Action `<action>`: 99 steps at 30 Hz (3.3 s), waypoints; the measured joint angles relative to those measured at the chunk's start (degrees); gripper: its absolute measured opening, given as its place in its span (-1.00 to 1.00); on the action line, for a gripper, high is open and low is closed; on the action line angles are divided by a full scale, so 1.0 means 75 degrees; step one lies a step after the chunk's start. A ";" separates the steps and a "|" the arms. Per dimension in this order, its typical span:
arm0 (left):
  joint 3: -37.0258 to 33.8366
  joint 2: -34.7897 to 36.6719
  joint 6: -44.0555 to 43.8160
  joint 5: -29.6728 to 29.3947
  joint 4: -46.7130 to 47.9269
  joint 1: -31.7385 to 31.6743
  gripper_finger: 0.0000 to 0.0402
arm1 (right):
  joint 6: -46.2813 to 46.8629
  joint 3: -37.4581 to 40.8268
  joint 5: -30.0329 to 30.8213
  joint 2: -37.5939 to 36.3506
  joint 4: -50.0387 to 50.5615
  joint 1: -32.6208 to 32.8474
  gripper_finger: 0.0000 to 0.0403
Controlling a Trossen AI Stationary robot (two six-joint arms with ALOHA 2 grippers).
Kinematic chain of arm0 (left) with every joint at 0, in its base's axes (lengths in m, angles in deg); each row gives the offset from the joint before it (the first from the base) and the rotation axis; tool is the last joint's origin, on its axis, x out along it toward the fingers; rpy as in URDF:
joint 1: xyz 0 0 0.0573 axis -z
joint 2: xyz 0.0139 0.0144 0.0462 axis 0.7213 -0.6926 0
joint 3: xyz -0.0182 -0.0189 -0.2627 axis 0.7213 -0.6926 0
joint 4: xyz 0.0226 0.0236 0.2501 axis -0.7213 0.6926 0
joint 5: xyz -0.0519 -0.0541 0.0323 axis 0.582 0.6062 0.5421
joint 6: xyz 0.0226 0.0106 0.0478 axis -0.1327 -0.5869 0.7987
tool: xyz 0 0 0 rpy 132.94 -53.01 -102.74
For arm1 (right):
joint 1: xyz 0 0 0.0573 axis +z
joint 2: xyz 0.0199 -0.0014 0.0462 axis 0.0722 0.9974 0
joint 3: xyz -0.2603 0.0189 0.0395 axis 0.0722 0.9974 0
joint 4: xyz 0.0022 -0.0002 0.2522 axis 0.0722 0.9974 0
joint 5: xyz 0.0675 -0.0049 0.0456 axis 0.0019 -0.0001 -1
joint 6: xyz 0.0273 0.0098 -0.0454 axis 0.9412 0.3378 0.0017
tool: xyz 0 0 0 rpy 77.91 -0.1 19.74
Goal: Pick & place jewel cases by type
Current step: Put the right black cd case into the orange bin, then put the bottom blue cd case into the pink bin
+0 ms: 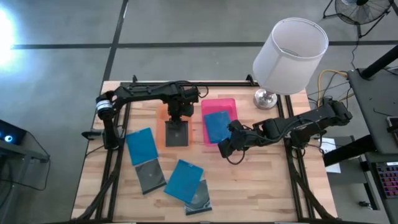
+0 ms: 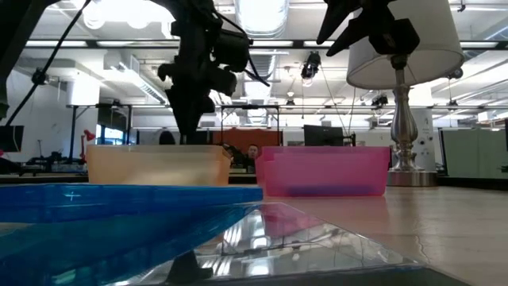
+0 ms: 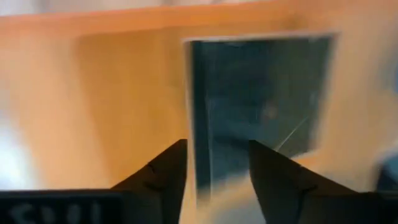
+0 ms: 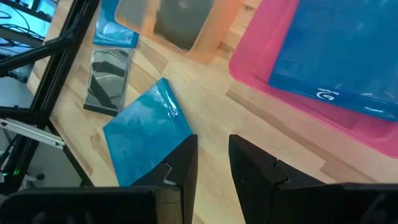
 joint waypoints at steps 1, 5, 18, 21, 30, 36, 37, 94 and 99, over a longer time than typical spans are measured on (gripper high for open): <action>0.0000 0.0002 0.0044 -0.0375 -0.0007 0.0001 -0.17 | -0.0003 0.0000 0.0000 0.0000 0.0000 0.0000 -0.59; 0.0057 0.0111 0.0148 -0.1924 0.0001 -0.0006 -0.02 | -0.0032 0.0000 -0.0003 0.0000 0.0000 0.0000 -0.61; 0.0040 0.2371 -0.5147 0.0434 -0.0457 0.1726 0.03 | -0.0617 0.0268 -0.1080 -0.0012 -0.0274 -0.0016 -0.66; -0.0361 0.2794 -0.6591 0.0305 -0.0962 0.2956 0.03 | -0.0801 0.0608 -0.1605 -0.0012 -0.0887 -0.0006 -0.66; -0.2122 0.3021 -0.9396 -0.0359 -0.2858 0.5927 0.03 | -0.0310 0.1685 -0.2401 0.0584 -0.4006 0.0073 -0.50; -0.3679 0.2970 -1.1591 -0.0631 -0.4654 0.6885 0.03 | 0.0651 0.1440 -0.2504 0.1898 -0.4285 0.0482 -0.12; -0.3871 0.2970 -1.1848 -0.0682 -0.4946 0.7009 0.03 | 0.0834 0.1358 -0.2495 0.2111 -0.4281 0.0540 -0.06; -0.6080 0.2318 -1.2314 -0.2187 -0.8718 0.7674 0.03 | 0.3558 -0.0366 -0.1237 0.4432 -0.5382 0.1009 -0.85; -0.5808 0.3085 -1.2062 -0.3068 -0.7953 0.7670 0.03 | 0.4195 0.0311 0.0200 0.3059 -0.4841 0.1572 -0.94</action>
